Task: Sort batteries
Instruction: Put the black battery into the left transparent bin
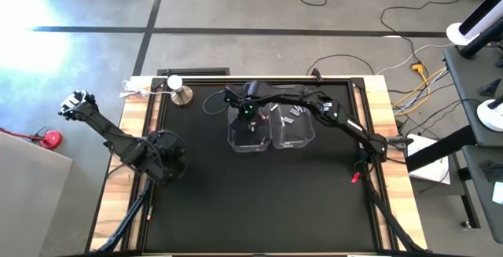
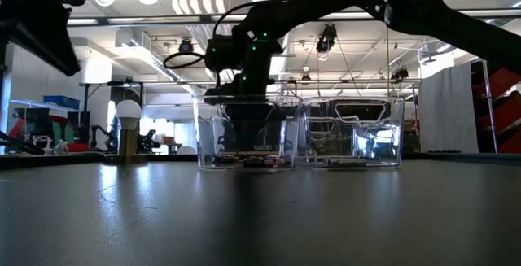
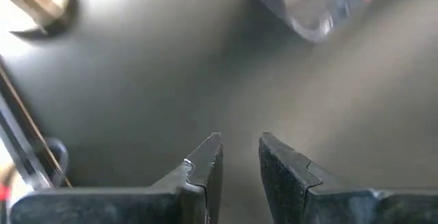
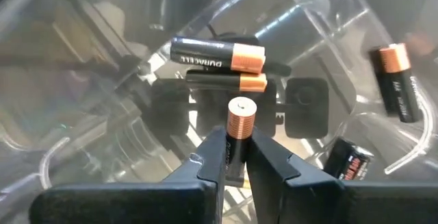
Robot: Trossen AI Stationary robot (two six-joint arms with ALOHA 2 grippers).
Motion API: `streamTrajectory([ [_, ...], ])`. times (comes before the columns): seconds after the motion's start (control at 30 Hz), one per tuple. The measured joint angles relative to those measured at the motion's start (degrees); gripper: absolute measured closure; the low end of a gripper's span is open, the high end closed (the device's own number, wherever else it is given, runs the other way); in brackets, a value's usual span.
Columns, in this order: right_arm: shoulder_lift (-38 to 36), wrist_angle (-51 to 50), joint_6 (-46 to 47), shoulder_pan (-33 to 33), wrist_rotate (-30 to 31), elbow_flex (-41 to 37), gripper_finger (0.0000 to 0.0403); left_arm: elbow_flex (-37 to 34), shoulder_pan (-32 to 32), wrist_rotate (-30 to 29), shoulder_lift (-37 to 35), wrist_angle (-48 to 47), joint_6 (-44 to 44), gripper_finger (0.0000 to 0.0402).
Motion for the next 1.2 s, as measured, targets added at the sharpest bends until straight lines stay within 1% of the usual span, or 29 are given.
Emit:
streamTrajectory([
  [0.07,0.30,-0.14,-1.50,0.01,0.01,-0.05,0.0364,0.00,-0.43,4.24,0.22,1.39,0.40,0.0325],
  [0.13,0.42,-0.24,-1.82,0.01,0.02,-0.15,0.0360,0.00,-1.40,6.57,0.67,3.19,0.23,0.0325],
  [0.27,0.42,-0.07,-1.63,-0.01,0.07,-0.13,0.0340,0.22,-4.33,6.49,2.45,9.55,-1.05,0.0325],
  [0.33,0.42,-0.36,-1.70,-0.01,0.24,-0.13,0.0320,0.24,-5.99,5.96,3.97,12.11,-4.01,0.0325],
  [0.47,-1.14,-1.74,-1.83,0.16,0.28,-0.15,0.0270,0.24,-10.03,6.43,9.32,16.81,-9.39,0.0325],
  [0.6,-6.12,-1.69,-3.51,1.80,0.70,-0.17,0.0223,2.33,-15.33,10.47,16.41,18.28,-8.85,0.0325],
  [0.7,-10.83,-0.83,-3.66,4.44,3.41,-0.15,0.0200,6.13,-18.69,16.78,21.17,18.07,-5.44,0.0322],
  [0.83,-16.36,-1.14,-3.14,9.18,13.14,-0.15,0.0182,10.00,-20.88,29.41,25.82,18.05,-0.41,0.0299],
  [0.97,-21.19,-2.69,-1.46,13.19,14.29,-0.15,0.0162,9.98,-21.35,41.72,27.91,17.51,8.41,0.0251],
  [1.1,-24.42,-5.72,1.86,17.19,15.47,-0.15,0.0139,8.15,-20.92,49.12,28.79,15.35,17.49,0.0197],
  [1.2,-26.20,-8.83,6.49,20.57,19.19,-0.15,0.0125,6.23,-19.18,55.09,29.37,14.60,23.24,0.0165],
])
